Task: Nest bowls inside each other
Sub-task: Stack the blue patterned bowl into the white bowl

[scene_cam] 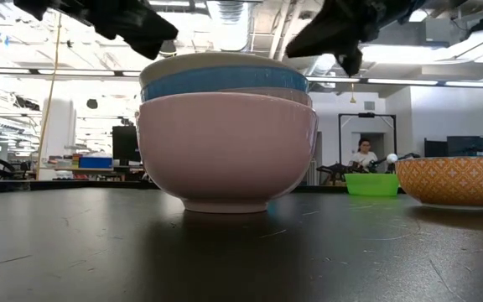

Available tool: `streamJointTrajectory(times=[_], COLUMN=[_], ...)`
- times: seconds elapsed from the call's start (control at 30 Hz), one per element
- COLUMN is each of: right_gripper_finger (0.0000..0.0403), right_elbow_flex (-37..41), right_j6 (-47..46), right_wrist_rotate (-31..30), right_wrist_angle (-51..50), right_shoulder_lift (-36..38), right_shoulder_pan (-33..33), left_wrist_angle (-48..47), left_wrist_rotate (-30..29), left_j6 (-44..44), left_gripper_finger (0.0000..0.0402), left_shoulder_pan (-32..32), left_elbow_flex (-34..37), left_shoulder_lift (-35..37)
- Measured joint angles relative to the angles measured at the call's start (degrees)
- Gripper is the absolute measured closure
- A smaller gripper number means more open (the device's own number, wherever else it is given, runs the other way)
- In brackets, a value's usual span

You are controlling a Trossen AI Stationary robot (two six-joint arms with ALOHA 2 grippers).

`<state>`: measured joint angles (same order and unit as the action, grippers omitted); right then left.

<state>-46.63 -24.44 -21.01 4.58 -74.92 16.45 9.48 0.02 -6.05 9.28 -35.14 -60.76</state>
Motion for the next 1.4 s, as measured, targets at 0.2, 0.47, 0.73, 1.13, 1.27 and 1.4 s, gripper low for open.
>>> streamJointTrajectory(times=[0.2, 0.47, 0.73, 1.13, 1.27, 1.4], right_gripper_finger=[0.0390, 0.0390, 0.0388, 0.0329, 0.0306, 0.0278], right_elbow_flex=[0.00, 0.00, -0.02, -0.02, 0.00, -0.02], right_j6=[-2.02, -0.59, 2.28, 2.39, -0.35, -1.45], right_wrist_rotate=[-4.93, -4.62, -3.43, 18.46, 18.49, 19.53], right_wrist_angle=[-9.30, -15.89, -15.86, -27.19, -32.60, -37.51], right_shoulder_lift=[4.60, 5.18, 3.62, 5.03, 5.03, 5.47], right_shoulder_pan=[-1.66, -9.87, -22.00, -32.68, -32.83, -33.12], left_wrist_angle=[0.36, 0.66, 1.00, 0.21, 1.15, 1.31], left_wrist_rotate=[-0.74, 3.01, 8.57, 14.72, 14.72, 16.06], left_j6=[0.06, -4.12, -4.72, -8.23, -9.93, -10.04], left_gripper_finger=[0.0380, 0.0353, 0.0319, 0.0307, 0.0307, 0.0307], left_shoulder_pan=[-4.90, -15.68, -27.37, -34.21, -34.92, -35.07], left_elbow_flex=[-0.04, -0.07, -0.07, -0.07, -0.07, -0.07], left_shoulder_lift=[-1.26, -4.93, -4.95, -4.95, -4.95, -4.95])
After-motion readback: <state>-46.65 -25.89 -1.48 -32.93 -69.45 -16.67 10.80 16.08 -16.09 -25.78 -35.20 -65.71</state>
